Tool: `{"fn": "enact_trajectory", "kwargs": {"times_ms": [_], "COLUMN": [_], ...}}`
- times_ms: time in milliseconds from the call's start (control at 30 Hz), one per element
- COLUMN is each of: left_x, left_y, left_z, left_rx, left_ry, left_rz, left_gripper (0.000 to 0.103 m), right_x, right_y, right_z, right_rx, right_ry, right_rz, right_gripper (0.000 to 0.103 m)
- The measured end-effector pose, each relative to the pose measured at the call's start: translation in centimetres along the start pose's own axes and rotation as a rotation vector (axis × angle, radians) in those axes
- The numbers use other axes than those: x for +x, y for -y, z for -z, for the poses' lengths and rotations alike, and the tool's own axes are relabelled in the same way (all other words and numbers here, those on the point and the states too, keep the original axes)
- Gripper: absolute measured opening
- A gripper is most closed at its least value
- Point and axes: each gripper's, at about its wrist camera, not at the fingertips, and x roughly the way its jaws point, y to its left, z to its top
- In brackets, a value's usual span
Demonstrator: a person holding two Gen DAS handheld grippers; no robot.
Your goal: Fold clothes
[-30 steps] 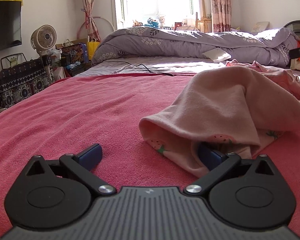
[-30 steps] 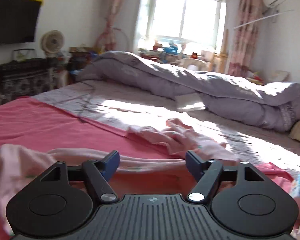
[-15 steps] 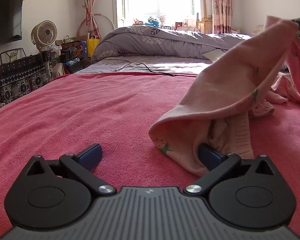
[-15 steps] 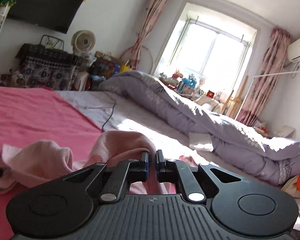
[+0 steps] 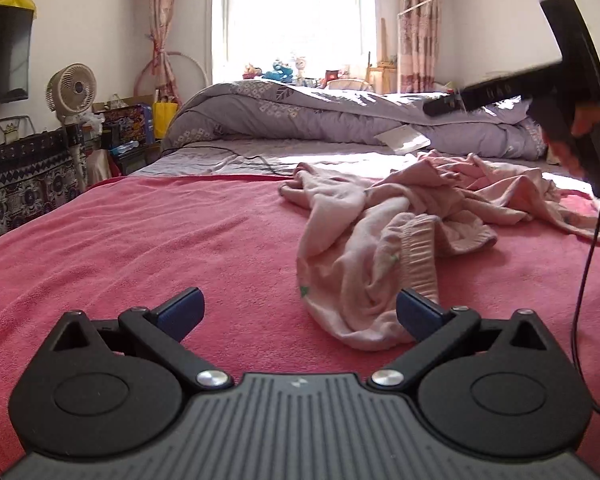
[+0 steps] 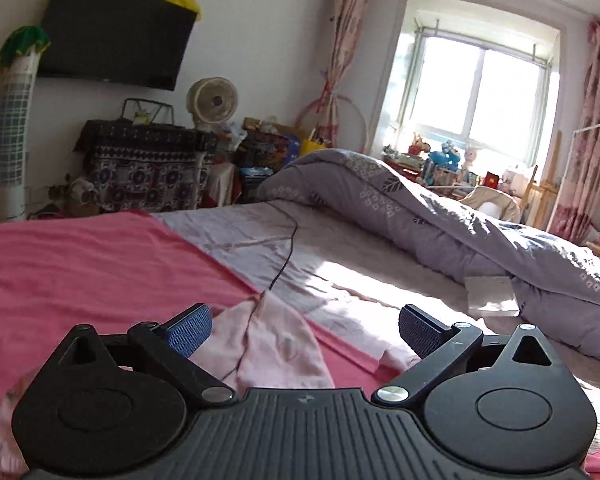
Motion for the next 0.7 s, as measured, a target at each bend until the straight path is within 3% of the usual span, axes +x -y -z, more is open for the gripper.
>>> {"fn": "enact_trajectory", "kwargs": {"times_ms": [33, 100, 167, 233, 267, 333, 367, 400, 500, 533, 567, 633, 667, 700], "left_x": [-0.4, -0.2, 1.4, 3.8, 4.4, 5.3, 5.4, 5.4, 4.7, 4.7, 4.6, 4.4, 4.3, 4.3], "left_y": [0.6, 2.0, 3.7, 5.1, 5.5, 5.8, 5.7, 5.4, 4.0, 3.4, 2.8, 1.9, 1.6, 1.6], "left_z": [-0.2, -0.4, -0.4, -0.1, 0.1, 0.4, 0.2, 0.0, -0.7, -1.0, -1.3, -1.8, -1.9, -1.8], "left_rx": [0.012, 0.057, 0.112, 0.151, 0.164, 0.179, 0.171, 0.159, 0.155, 0.144, 0.131, 0.103, 0.088, 0.085], "left_ry": [0.008, 0.012, -0.026, -0.093, -0.096, -0.085, -0.083, -0.07, 0.005, 0.007, 0.007, 0.004, 0.001, -0.001], "left_rz": [0.057, 0.084, 0.017, -0.089, -0.12, -0.164, -0.174, -0.192, -0.316, -0.327, -0.335, -0.34, -0.335, -0.331], "left_gripper": [0.103, 0.103, 0.103, 0.103, 0.103, 0.103, 0.103, 0.103, 0.103, 0.103, 0.103, 0.103, 0.103, 0.103], "right_x": [-1.4, -3.2, -4.0, -3.4, -3.1, -2.6, -2.3, -2.0, -1.1, -0.9, -2.1, -4.1, -4.6, -5.0], "right_y": [-0.7, -2.2, -3.7, -4.0, -4.1, -4.4, -4.5, -4.7, -5.1, -5.2, -4.5, -3.8, -4.3, -4.9], "right_z": [1.8, 4.9, 7.5, 7.8, 8.0, 8.3, 8.4, 8.6, 9.0, 9.2, 8.8, 8.3, 8.4, 8.5], "right_rx": [-0.042, -0.12, -0.191, -0.134, -0.106, -0.05, -0.021, 0.007, 0.092, 0.12, 0.125, 0.101, 0.063, 0.03], "right_ry": [-0.028, -0.092, -0.165, -0.167, -0.168, -0.17, -0.171, -0.172, -0.174, -0.174, -0.162, -0.151, -0.162, -0.172], "right_rz": [-0.036, -0.067, -0.057, -0.006, 0.02, 0.071, 0.096, 0.122, 0.198, 0.223, 0.189, 0.12, 0.119, 0.118], "right_gripper": [0.1, 0.098, 0.094, 0.085, 0.078, 0.045, 0.019, 0.012, 0.008, 0.008, 0.01, 0.023, 0.046, 0.062]}}
